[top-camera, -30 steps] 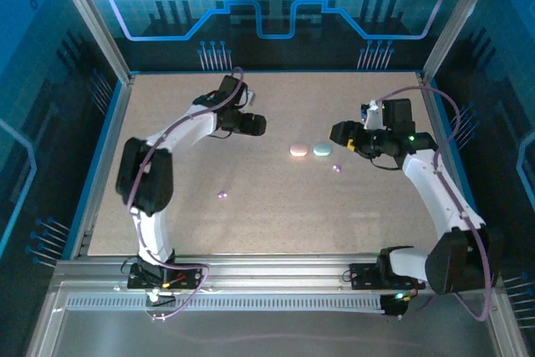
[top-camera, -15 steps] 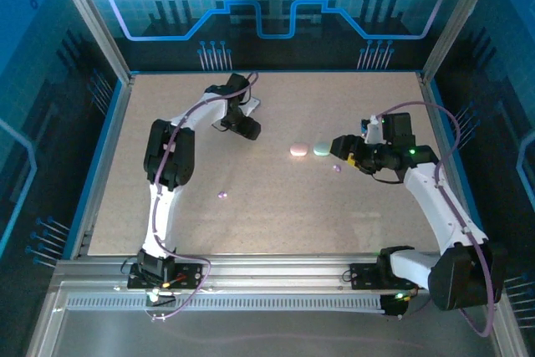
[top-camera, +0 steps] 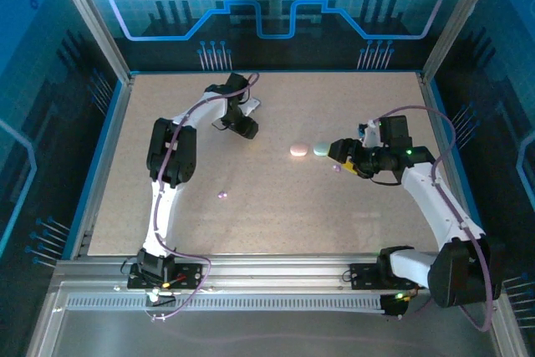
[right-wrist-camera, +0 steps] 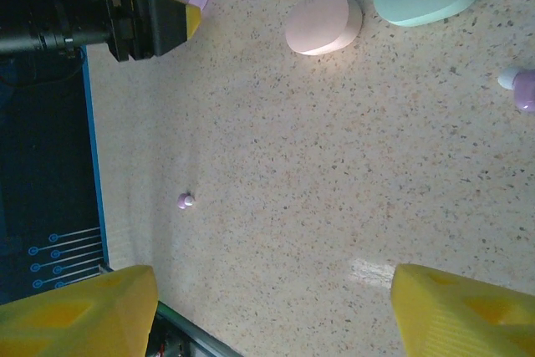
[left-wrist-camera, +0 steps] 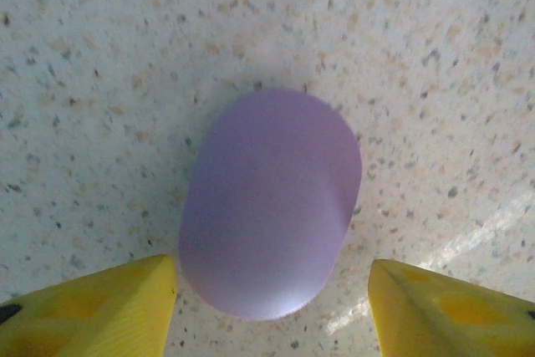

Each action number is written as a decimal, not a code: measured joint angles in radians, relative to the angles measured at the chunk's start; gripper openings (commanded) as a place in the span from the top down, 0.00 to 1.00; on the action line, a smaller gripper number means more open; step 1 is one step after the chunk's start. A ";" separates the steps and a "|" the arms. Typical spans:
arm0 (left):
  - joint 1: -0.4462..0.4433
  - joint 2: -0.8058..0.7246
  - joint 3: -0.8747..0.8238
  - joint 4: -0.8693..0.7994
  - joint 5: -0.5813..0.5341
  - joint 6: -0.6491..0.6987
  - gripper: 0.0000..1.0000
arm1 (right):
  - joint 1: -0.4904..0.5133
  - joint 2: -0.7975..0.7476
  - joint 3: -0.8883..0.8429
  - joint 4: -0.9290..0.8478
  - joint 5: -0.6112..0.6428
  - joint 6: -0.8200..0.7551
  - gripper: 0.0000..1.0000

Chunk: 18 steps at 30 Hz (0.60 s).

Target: Insert wireless bluetooth earbuds into charging case

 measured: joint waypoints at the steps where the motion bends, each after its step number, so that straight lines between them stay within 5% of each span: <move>1: 0.000 0.008 0.013 0.000 0.002 0.000 0.39 | 0.000 0.002 0.000 0.000 -0.002 0.000 0.25; 12: 0.000 0.051 0.065 -0.009 0.032 0.024 0.52 | 0.000 0.006 0.000 0.000 -0.010 0.000 0.25; 18: 0.000 0.051 0.068 -0.018 0.037 0.033 0.46 | 0.000 0.007 0.000 0.000 -0.010 0.000 0.25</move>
